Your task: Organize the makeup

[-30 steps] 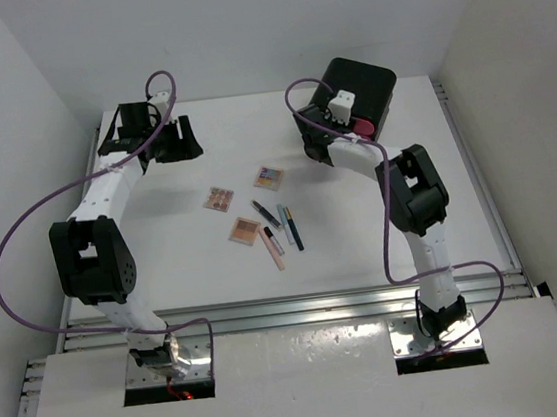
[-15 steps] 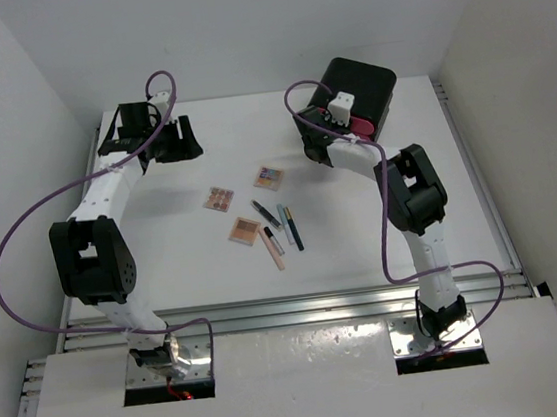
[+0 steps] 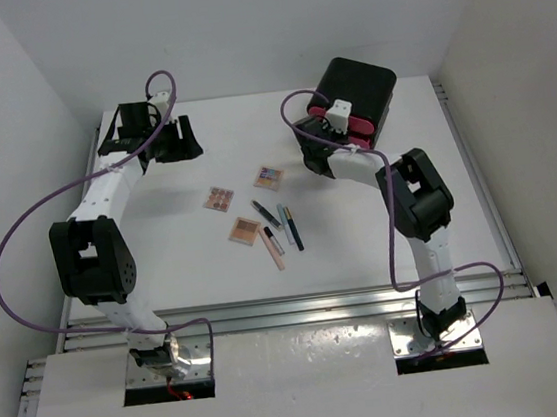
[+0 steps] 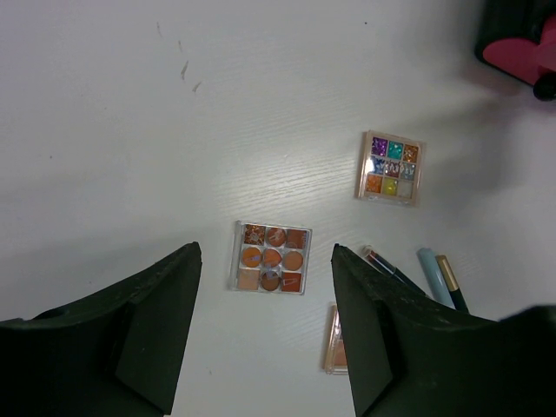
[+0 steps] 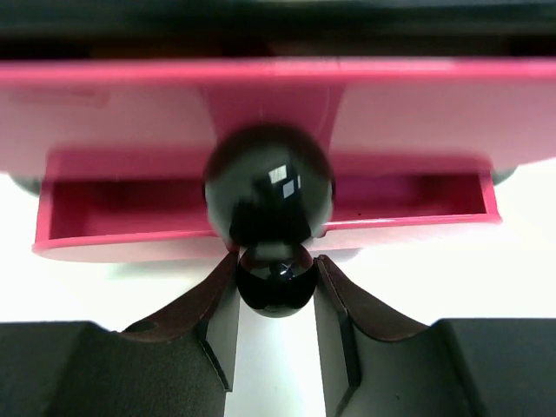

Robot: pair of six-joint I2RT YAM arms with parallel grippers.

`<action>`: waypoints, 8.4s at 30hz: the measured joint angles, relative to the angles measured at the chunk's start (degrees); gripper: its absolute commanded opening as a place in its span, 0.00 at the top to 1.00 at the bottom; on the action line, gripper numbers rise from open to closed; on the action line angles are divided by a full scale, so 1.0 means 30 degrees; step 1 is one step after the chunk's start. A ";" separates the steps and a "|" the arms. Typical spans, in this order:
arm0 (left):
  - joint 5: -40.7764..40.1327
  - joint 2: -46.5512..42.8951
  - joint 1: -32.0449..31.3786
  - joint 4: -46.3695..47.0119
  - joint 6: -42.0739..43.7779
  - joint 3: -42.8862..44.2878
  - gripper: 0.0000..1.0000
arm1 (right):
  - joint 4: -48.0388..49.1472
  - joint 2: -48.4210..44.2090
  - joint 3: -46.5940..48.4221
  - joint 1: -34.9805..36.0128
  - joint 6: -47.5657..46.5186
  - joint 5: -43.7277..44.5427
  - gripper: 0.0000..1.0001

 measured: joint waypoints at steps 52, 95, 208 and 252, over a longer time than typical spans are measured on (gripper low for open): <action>-0.4685 0.5821 -0.3759 -0.1719 0.5122 -0.0721 0.02 | -0.3249 -1.2298 -0.9639 0.2892 -0.3417 -0.8706 0.00; -0.5391 0.7832 -0.8320 -0.3774 0.2754 1.5103 0.56 | -0.4269 -1.9824 -1.4141 -0.2696 -0.4422 -0.5858 0.01; -0.6390 0.2346 -0.9734 -0.1712 0.2433 -0.5901 0.00 | -0.8619 -2.1740 -1.4302 -0.2994 -0.4073 -0.7606 0.00; -0.6339 0.6790 -0.9442 -0.1421 0.0466 1.1183 0.52 | -0.8728 -2.1806 -1.4557 -0.3249 -0.2994 -0.6645 0.00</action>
